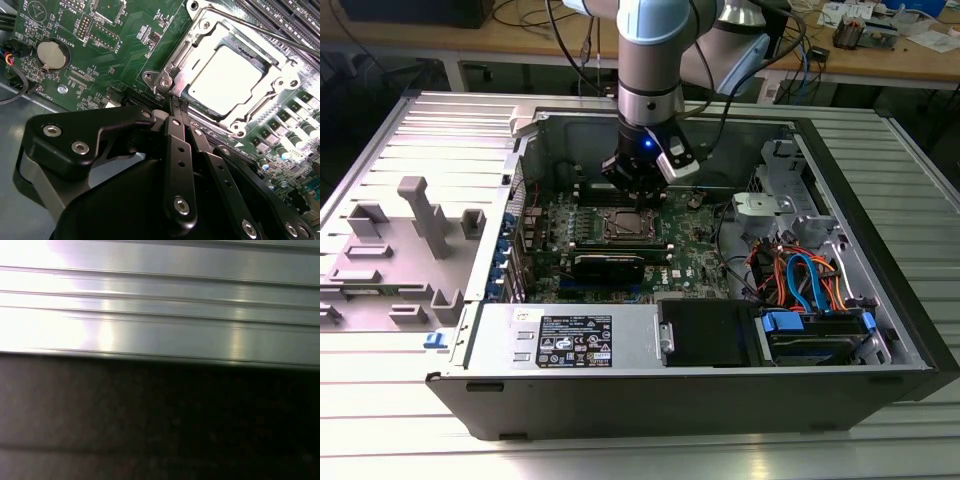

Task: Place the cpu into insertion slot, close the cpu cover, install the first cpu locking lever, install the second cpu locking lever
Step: 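Install the first cpu locking lever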

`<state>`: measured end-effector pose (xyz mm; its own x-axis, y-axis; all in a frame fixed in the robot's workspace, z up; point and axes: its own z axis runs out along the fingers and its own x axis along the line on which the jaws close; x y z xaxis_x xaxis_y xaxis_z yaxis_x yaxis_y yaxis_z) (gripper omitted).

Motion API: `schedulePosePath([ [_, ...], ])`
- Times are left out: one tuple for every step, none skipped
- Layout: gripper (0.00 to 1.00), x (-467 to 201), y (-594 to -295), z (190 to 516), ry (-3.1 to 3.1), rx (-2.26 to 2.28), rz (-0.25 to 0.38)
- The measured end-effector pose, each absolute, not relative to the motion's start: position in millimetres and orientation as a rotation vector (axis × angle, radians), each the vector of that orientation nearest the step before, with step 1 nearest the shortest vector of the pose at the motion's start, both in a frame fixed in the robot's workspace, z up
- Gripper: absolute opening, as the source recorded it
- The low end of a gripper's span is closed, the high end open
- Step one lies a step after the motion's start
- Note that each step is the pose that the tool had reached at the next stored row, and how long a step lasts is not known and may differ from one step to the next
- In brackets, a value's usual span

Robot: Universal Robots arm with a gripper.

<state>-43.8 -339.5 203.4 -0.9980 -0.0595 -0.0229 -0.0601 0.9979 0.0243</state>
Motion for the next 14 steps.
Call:
schedulePosePath([
  [0.11,-43.8,-339.5,203.3,3.118,-0.093,0.039],
  [0.11,-43.8,-339.5,203.3,3.118,-0.093,0.039],
  [0.11,-43.8,-339.6,203.3,3.118,-0.093,0.042],
  [0.11,-43.8,-339.6,203.3,3.118,-0.093,0.044],
  [0.11,-43.7,-339.6,203.2,3.117,-0.093,0.049],
  [0.11,-43.6,-339.4,203.0,3.117,-0.094,0.056],
  [0.11,-43.6,-339.5,203.0,3.117,-0.093,0.057],
  [0.11,-43.7,-339.5,203.1,3.117,-0.093,0.058],
  [0.11,-43.7,-339.6,203.2,3.117,-0.093,0.060],
  [0.11,-43.7,-339.6,203.3,3.117,-0.093,0.062],
  [0.11,-43.7,-339.6,203.6,3.117,-0.093,0.063],
  [0.11,-43.7,-339.5,203.9,3.117,-0.093,0.064],
  [0.11,-43.7,-339.5,204.4,3.117,-0.093,0.064],
  [0.11,-43.7,-339.6,205.2,3.117,-0.093,0.063],
])
